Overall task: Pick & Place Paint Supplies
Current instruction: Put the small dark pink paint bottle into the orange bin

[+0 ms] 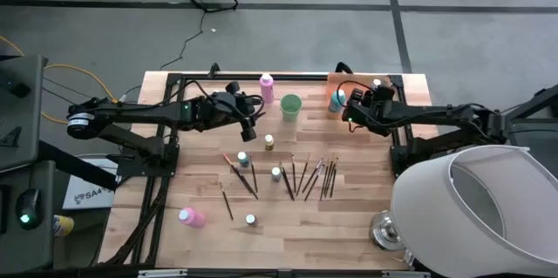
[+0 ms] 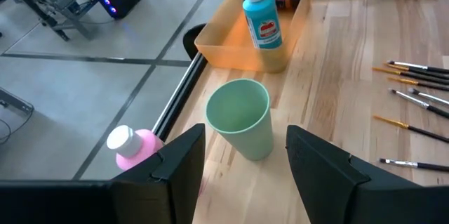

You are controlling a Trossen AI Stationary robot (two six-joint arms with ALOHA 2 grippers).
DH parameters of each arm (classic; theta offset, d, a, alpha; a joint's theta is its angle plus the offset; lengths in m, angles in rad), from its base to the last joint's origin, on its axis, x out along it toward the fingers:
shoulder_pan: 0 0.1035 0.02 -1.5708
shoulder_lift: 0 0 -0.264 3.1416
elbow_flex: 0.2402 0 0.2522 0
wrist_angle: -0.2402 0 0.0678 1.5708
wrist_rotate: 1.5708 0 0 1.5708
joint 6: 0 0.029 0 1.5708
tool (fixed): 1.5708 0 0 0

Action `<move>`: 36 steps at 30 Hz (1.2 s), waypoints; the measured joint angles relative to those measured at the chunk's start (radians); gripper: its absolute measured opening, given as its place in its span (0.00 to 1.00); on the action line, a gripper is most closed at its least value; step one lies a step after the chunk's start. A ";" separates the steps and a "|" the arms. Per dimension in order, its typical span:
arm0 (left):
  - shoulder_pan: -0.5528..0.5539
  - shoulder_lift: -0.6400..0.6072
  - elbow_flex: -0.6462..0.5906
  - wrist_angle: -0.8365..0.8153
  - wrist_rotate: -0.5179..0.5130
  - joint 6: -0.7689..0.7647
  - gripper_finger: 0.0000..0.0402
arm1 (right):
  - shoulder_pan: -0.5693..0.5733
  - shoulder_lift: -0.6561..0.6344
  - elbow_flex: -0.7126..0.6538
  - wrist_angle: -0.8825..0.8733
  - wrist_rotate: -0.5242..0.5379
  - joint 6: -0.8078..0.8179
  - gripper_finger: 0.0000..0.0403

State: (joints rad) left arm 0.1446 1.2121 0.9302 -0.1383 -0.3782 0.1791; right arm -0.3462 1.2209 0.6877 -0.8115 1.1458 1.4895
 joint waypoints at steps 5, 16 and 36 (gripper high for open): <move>0.000 0.000 0.000 0.000 0.000 0.000 0.48 | -0.001 0.000 -0.043 0.058 -0.042 0.003 0.28; 0.000 0.000 0.000 -0.031 0.000 -0.001 0.48 | -0.001 0.000 -0.115 0.093 -0.074 0.010 0.28; 0.000 0.000 0.000 -0.039 0.000 -0.001 0.48 | -0.001 0.000 -0.119 0.089 -0.239 -0.079 0.32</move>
State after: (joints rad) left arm 0.1446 1.2125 0.9302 -0.1768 -0.3782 0.1780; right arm -0.3473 1.2209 0.5686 -0.7228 0.9065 1.4101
